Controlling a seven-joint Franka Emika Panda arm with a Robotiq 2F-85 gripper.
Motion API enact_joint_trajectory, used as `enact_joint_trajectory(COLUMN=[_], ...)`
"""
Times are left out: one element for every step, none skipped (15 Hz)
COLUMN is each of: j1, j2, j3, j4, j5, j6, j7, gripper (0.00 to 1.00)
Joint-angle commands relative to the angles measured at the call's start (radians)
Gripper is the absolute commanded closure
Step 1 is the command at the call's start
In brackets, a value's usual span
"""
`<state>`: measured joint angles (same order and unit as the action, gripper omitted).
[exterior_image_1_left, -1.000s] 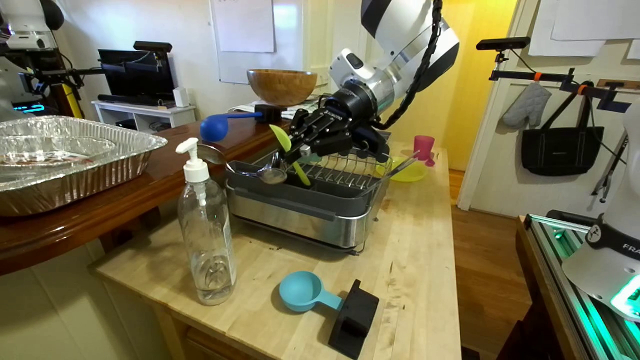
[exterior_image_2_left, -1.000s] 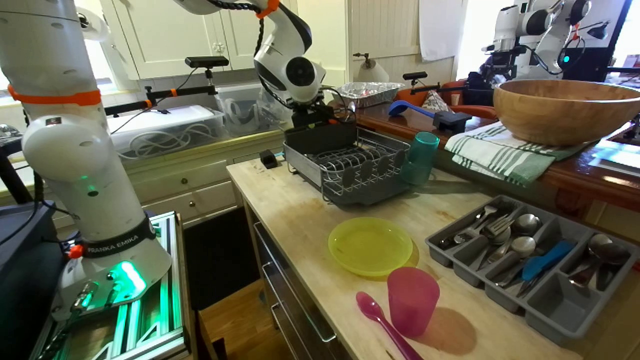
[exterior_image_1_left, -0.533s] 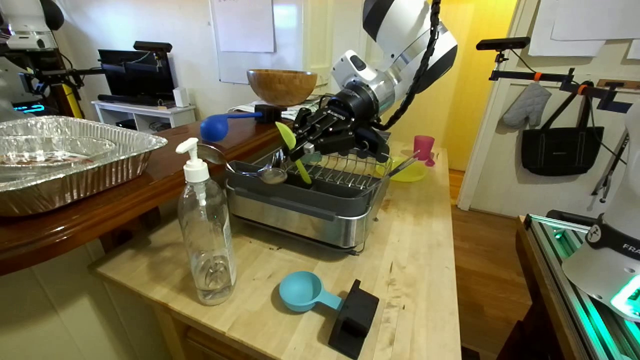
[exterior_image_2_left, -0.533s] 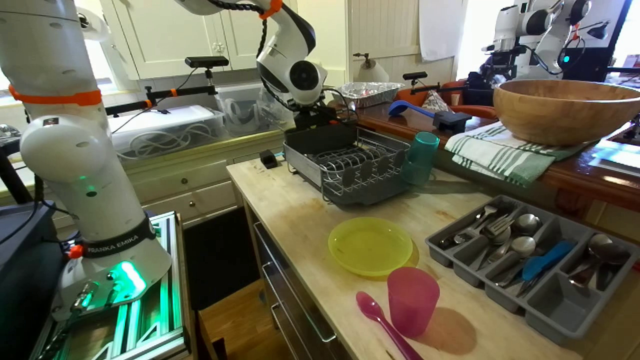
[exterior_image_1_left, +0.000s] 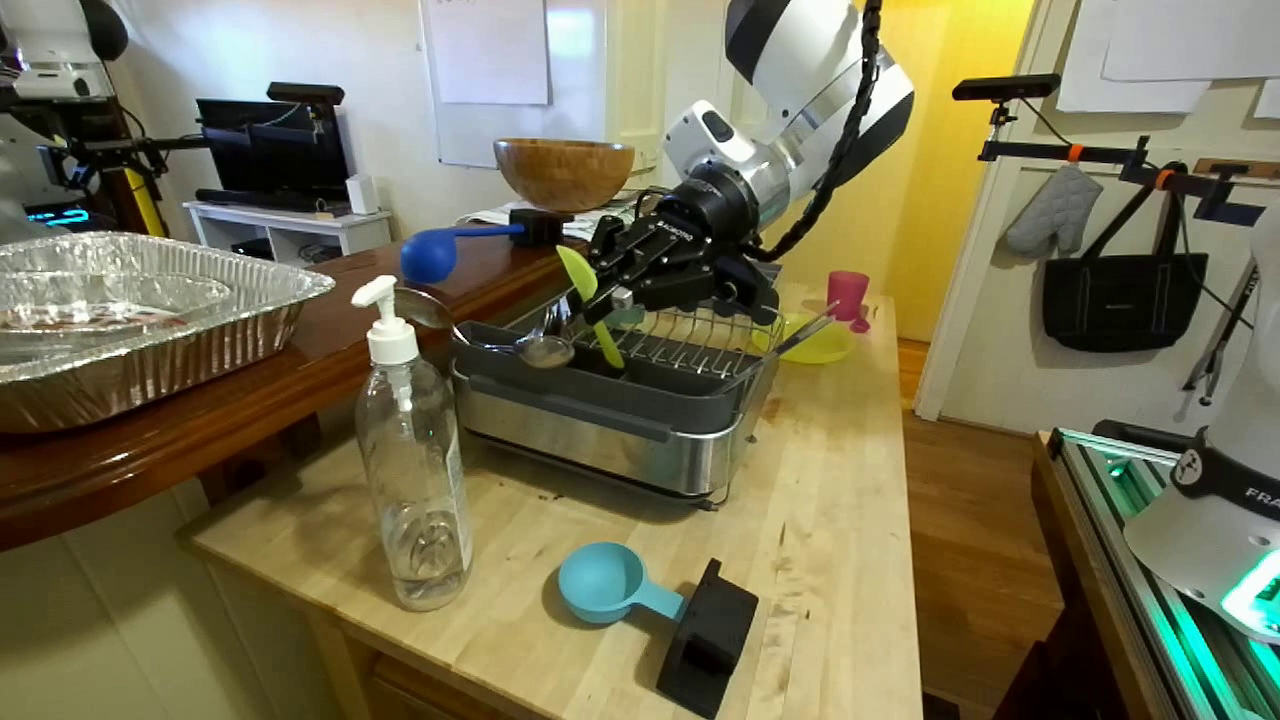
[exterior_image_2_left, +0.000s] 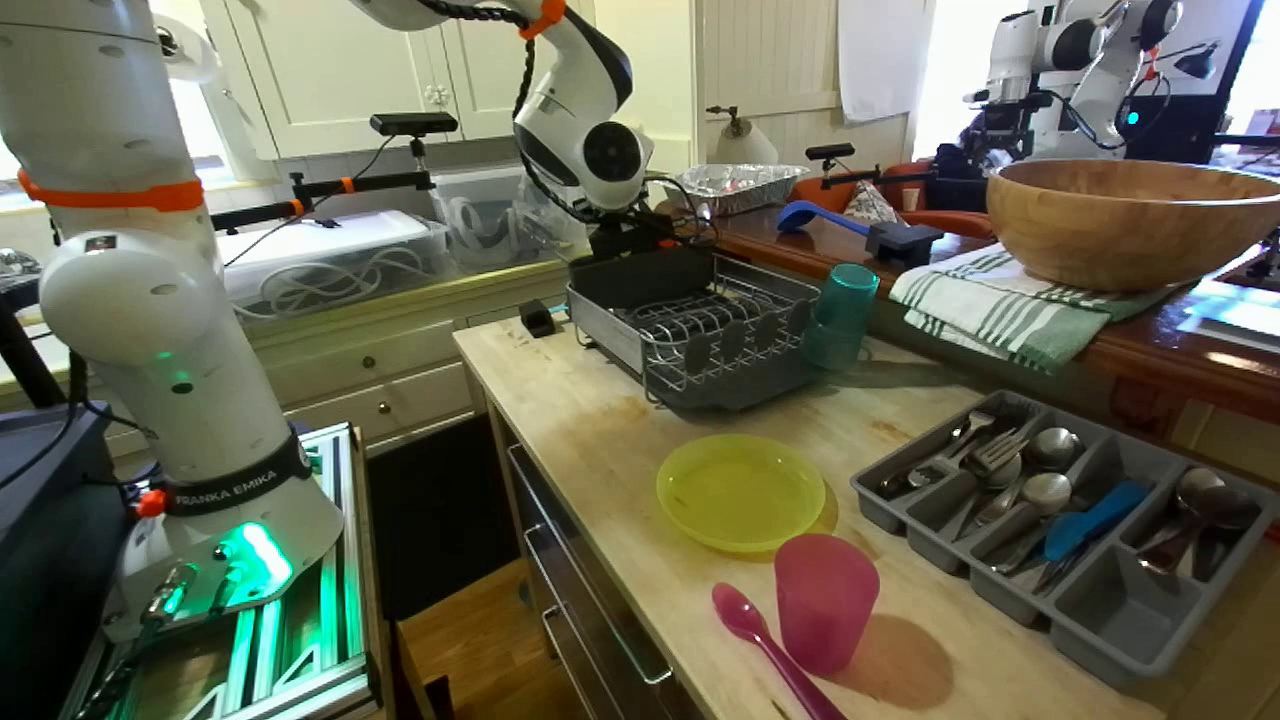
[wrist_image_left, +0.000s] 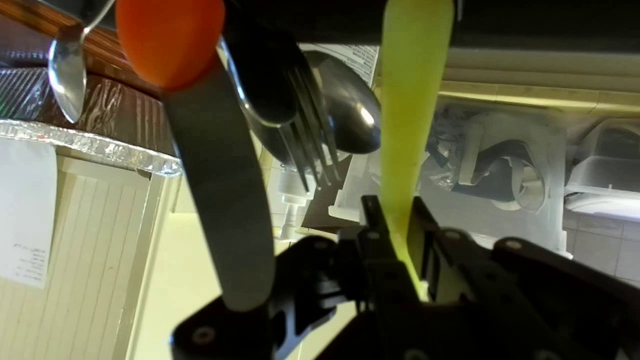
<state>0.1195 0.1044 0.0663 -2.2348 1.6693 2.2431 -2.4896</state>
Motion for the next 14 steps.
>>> enact_joint_trajectory(j1=[-0.023, -0.029, -0.035, -0.042, -0.047, -0.052, -0.056, -0.060, -0.061, -0.061, -0.061, -0.061, -0.060, -0.059], j2=[-0.019, -0.023, -0.025, -0.027, -0.029, -0.028, -0.026, -0.023, -0.020, -0.018, -0.010, -0.007, -0.003, 0.001], j3=[-0.007, -0.011, -0.015, -0.021, -0.026, -0.030, -0.034, -0.037, -0.037, -0.036, -0.034, -0.033, -0.032, -0.031], j4=[-0.022, -0.025, -0.027, -0.029, -0.031, -0.030, -0.028, -0.024, -0.020, -0.015, -0.009, -0.006, -0.001, 0.004], j5=[-0.073, -0.103, -0.133, -0.152, -0.169, -0.174, -0.176, -0.173, -0.159, -0.146, -0.137, -0.133, -0.130, -0.130], j6=[-0.084, -0.113, -0.134, -0.150, -0.157, -0.151, -0.148, -0.141, -0.134, -0.125, -0.125, -0.126, -0.125, -0.122], j7=[-0.008, -0.001, 0.002, -0.002, -0.005, -0.014, -0.019, -0.027, -0.036, -0.039, -0.045, -0.046, -0.049, -0.052], gripper=[0.96, 0.96, 0.96, 0.96, 0.96, 0.96, 0.96, 0.96, 0.96, 0.96, 0.96, 0.96, 0.96, 0.96])
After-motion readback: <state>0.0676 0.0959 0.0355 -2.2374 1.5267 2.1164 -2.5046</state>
